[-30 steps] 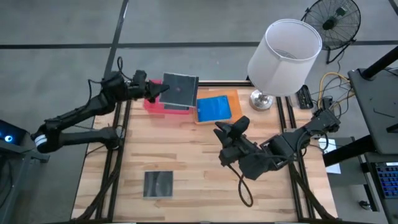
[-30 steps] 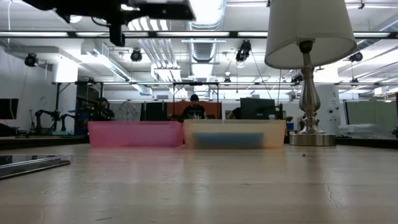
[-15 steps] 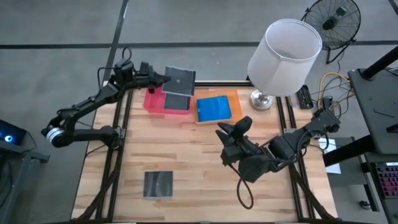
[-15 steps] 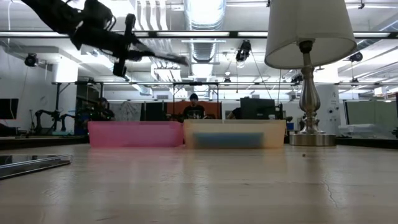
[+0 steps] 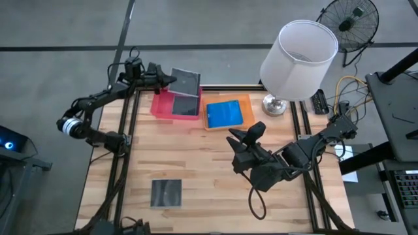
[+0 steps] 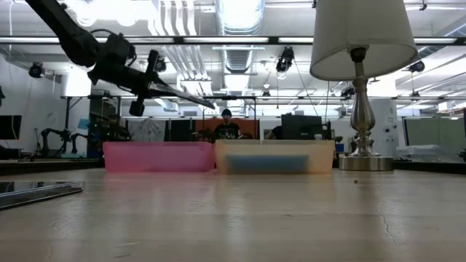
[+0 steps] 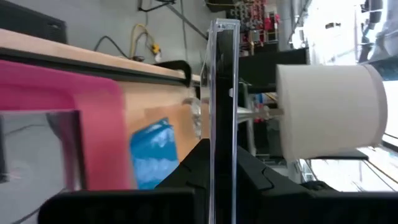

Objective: Pick & place jewel cases by type
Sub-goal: Put the right black CD case into the pink bin

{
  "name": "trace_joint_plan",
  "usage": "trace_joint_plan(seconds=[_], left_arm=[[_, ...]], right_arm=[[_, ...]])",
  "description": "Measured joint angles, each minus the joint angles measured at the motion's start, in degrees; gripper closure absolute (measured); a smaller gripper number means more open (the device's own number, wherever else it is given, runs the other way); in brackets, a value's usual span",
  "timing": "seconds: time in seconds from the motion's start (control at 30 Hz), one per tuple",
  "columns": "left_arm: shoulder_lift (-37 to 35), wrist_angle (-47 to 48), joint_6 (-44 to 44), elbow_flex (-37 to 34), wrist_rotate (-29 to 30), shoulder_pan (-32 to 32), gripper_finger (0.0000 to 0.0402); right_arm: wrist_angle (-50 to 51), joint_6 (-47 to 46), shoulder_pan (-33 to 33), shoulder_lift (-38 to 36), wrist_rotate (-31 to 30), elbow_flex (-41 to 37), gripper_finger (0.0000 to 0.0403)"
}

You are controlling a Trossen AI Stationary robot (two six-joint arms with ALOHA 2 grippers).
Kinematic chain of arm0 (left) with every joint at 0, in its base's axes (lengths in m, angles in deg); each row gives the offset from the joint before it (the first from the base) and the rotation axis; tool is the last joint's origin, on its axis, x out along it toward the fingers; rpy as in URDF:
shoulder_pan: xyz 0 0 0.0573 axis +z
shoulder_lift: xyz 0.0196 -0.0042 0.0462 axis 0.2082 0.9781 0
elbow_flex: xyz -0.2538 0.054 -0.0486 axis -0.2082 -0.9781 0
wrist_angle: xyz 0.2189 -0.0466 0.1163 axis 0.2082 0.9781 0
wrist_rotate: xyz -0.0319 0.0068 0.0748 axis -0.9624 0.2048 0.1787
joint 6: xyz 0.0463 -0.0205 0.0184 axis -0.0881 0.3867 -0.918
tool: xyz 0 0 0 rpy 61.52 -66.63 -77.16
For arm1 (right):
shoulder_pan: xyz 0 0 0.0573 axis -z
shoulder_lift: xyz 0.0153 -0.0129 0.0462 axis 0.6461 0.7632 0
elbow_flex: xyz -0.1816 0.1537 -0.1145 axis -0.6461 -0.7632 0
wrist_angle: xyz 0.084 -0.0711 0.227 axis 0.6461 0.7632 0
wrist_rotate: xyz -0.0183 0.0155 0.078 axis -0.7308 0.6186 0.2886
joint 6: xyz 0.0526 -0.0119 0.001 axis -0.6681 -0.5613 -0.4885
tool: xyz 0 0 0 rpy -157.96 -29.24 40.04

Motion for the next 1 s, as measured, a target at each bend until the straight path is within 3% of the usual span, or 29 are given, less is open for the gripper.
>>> trace_joint_plan(seconds=[0.5, 1.0], left_arm=[[8.0, -1.8, -9.8, -3.9, -3.9, 3.4, 0.0386], [16.5, -18.7, -6.4, -13.4, -5.1, 4.3, 0.0386]], right_arm=[[0.0, -0.5, 0.0, 0.1, 0.0, 0.0, 0.0248], [0.0, -0.7, 0.1, 0.1, 0.1, 0.0, 0.0248]])
